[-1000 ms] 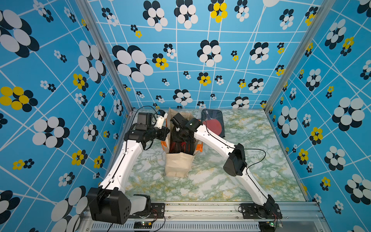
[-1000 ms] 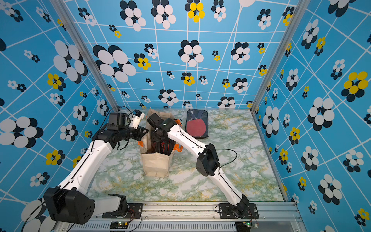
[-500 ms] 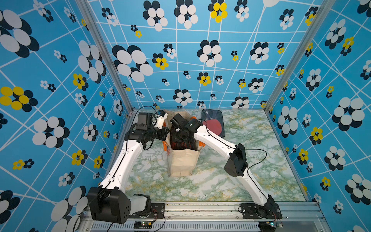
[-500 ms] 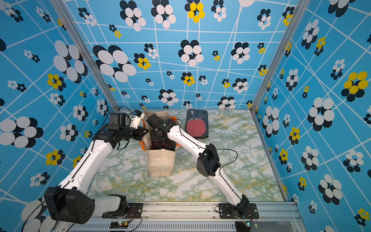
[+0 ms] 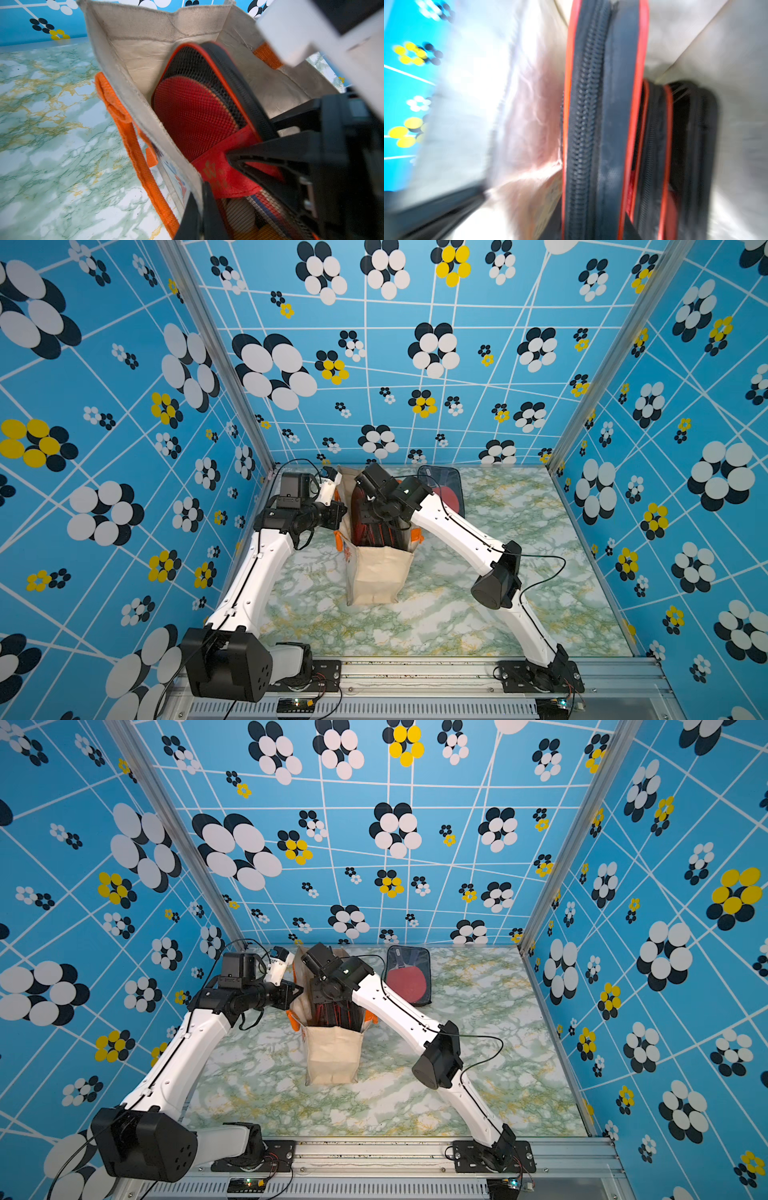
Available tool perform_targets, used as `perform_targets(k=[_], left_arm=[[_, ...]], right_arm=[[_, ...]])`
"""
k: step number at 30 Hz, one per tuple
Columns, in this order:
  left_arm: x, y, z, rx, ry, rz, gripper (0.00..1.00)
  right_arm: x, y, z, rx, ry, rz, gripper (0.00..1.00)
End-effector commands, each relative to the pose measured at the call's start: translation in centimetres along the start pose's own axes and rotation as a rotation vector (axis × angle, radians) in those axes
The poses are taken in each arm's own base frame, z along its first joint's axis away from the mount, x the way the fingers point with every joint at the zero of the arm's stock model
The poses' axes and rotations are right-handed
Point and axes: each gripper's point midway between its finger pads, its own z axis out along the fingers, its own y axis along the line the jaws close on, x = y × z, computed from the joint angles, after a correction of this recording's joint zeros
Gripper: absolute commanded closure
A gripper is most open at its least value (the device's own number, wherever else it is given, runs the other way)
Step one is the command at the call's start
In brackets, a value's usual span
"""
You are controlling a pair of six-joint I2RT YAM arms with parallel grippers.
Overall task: Remove the ping pong set from the canvas bag
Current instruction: Pick up the ping pong set from the canvas bag.
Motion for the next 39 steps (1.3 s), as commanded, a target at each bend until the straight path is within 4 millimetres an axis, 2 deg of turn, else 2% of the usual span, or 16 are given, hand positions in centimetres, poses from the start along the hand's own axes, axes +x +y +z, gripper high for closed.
perform_targets(k=[1,12,16,19,20,27,31,39], left_arm=[[-0.8,0.4,-0.7,-0.013,-0.035,0.009,1.0],[-0.5,0.3,-0.6,0.003,-0.032,0.004,1.0],[-0.2,0.2,-0.5,0.011,-0.028,0.004,1.0],[-0.1,0.2,-0.4,0.015,-0.026,0.006,1.0],[-0.1,0.2,-0.5,0.014,-0.027,0.007,1.0],[0.0,0.3,-0.5,0.005,-0.019,0.011,1.0],[0.1,0.3,-0.5,0.007,-0.016,0.01,1.0],[0.4,0.0,-0.6,0.022,-0.015,0.014,1.0]], right_arm=[[-5.5,0.4,-7.7,-0.037,-0.212,-0.005,1.0],[-8.6,0.3,-12.6,-0.053,-0.351,-0.011,1.0],[-9.5,0.4,-14.1,-0.061,-0.396,-0.011,1.0],[-10.1,0.2,-14.5,-0.054,-0.422,-0.011,1.0],[-10.7,0.1,-16.5,-0.064,-0.46,0.0,1.0],[-12.8,-0.3,-20.1,-0.096,-0.563,0.026,1.0],[-13.8,-1.2,-22.0,-0.098,-0.614,0.046,1.0],[-15.3,-4.8,-25.3,-0.068,-0.701,0.097,1.0]])
